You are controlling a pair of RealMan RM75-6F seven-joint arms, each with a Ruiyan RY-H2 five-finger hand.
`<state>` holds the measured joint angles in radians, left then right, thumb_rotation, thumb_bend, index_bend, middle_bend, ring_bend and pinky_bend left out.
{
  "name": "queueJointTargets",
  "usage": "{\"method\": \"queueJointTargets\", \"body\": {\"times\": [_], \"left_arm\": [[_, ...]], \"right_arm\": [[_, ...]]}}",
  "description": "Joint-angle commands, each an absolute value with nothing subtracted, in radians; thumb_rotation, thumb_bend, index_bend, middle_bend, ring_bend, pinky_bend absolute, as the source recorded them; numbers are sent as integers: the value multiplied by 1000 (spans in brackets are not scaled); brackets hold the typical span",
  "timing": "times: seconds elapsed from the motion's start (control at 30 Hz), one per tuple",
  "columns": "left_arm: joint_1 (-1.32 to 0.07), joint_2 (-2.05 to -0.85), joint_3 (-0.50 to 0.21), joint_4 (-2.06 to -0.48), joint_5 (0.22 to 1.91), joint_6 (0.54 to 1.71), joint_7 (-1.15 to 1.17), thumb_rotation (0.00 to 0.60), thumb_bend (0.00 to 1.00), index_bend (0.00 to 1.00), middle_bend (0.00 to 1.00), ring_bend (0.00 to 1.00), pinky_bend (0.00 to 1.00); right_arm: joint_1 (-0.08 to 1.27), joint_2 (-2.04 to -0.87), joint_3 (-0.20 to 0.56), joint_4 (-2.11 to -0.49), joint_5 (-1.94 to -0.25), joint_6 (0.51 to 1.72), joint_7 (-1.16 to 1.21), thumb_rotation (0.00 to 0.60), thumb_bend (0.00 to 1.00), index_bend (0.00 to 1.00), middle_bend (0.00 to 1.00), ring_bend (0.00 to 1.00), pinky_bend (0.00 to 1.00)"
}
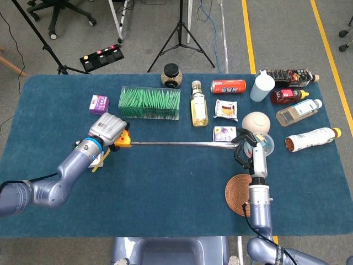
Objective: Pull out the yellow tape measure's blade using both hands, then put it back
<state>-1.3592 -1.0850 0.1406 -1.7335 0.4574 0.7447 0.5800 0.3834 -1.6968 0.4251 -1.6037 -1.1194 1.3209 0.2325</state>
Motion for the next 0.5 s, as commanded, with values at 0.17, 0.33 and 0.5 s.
{"method": "queueJointTargets", "body": {"times": [0.17,0.33,0.5], "left_arm": [[-1329,-1069,153,-1706,460,735,567,600,322,562,450,440,592],[-1315,-1065,150,-1694,462,726,559,600,322,562,450,440,592],[-1306,-1067,141,-1691,466,720,555,600,322,562,450,440,592]], "right_arm": [[379,-1688,431,-1593,-1107,1317,245,585,723,500,255,245,183],[377,-1685,431,-1588,-1105,1318,249,587,724,500,255,245,184],[376,-1682,430,-1590,-1105,1319,252,586,724,500,255,245,184]]}}
